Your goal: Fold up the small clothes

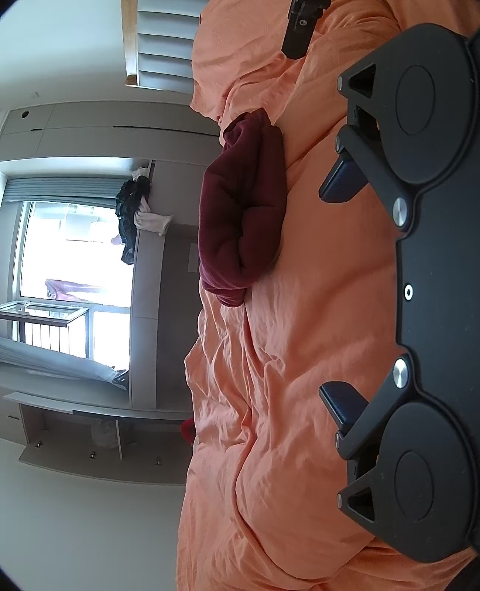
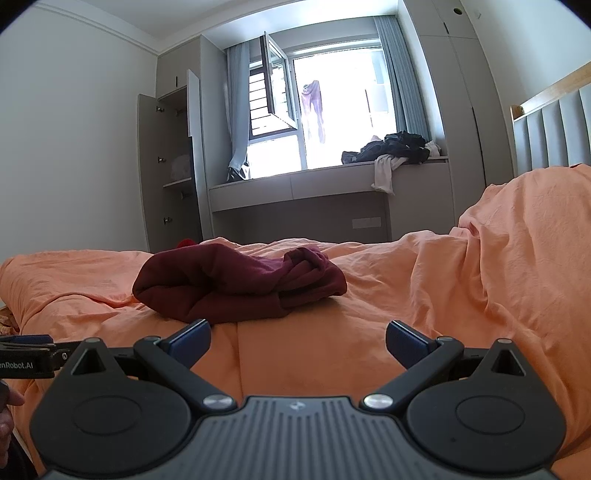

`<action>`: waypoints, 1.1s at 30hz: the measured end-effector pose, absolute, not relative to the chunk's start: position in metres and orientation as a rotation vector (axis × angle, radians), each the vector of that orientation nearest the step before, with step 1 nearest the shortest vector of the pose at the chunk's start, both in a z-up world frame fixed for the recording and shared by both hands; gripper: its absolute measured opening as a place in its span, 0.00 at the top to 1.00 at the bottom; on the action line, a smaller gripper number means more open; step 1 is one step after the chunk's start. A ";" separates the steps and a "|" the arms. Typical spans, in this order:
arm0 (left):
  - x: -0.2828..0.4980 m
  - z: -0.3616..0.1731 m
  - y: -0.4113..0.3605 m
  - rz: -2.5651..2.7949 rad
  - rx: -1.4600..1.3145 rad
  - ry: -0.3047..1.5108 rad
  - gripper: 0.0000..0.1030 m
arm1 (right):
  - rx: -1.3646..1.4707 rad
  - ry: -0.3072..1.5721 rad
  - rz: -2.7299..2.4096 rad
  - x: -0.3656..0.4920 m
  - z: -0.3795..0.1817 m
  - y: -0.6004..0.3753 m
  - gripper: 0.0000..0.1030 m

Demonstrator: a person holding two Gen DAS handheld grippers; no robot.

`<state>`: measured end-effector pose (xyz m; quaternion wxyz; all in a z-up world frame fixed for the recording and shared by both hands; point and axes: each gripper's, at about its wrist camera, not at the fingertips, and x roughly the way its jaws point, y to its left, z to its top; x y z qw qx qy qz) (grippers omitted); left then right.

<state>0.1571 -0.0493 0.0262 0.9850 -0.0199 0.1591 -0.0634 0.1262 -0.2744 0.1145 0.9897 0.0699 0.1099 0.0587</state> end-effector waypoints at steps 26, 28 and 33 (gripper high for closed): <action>0.156 0.026 -0.047 -0.145 -0.056 0.325 0.00 | 0.137 0.224 0.119 0.128 0.113 -0.273 0.00; 0.154 0.027 -0.045 -0.157 -0.082 0.320 0.00 | 0.137 0.223 0.119 0.128 0.113 -0.273 0.00; 0.154 0.027 -0.045 -0.139 -0.092 0.338 0.00 | 0.141 0.226 0.120 0.128 0.112 -0.272 0.00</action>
